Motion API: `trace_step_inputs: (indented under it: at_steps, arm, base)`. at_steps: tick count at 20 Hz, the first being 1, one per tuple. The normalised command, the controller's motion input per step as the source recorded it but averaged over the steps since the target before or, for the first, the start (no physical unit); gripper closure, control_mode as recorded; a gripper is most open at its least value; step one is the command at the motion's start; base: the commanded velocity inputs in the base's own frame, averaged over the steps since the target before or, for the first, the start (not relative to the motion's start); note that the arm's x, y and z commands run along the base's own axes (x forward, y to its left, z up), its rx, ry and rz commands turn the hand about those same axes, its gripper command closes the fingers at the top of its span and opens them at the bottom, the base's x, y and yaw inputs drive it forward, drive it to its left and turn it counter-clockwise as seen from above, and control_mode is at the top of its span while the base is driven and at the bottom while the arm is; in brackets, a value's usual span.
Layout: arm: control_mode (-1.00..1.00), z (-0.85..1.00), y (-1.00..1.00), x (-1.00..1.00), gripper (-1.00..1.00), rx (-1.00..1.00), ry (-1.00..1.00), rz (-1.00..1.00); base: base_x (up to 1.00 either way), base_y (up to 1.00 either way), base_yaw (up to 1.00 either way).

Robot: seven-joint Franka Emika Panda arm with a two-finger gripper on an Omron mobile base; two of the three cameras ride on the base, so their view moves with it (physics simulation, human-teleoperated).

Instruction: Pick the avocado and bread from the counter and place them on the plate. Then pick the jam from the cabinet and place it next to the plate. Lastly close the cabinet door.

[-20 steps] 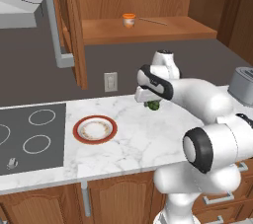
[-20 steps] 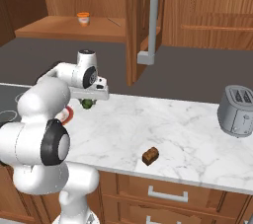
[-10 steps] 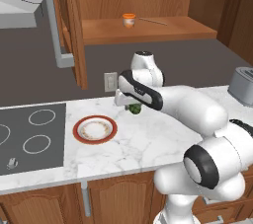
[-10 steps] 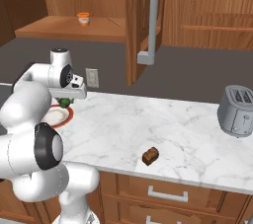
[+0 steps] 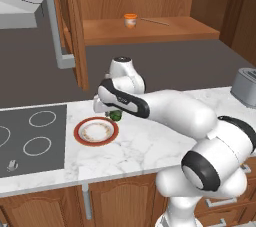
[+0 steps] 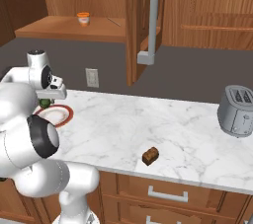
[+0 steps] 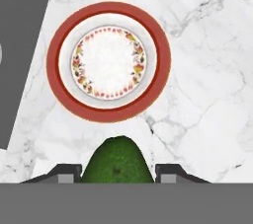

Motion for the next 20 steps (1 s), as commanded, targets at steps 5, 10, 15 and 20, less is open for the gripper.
trace_step_inputs:
  at_steps: [5, 10, 15, 20]
  arm:
    - [-1.00, -0.19, 0.60, 0.05, 1.00, -0.01, 0.00, -0.01]
    - [-1.00, -0.33, 0.44, 0.16, 1.00, -0.01, 0.00, 0.00]
    - [-1.00, -0.50, 0.27, 0.25, 1.00, -0.02, -0.02, 0.00]
    - [-1.00, -0.47, 0.12, 0.27, 1.00, -0.02, -0.05, 0.00]
  base:
    - [0.00, 0.00, 0.00]
    - [0.00, 0.00, 0.00]
    - [0.00, 0.00, 0.00]
    - [0.00, 0.00, 0.00]
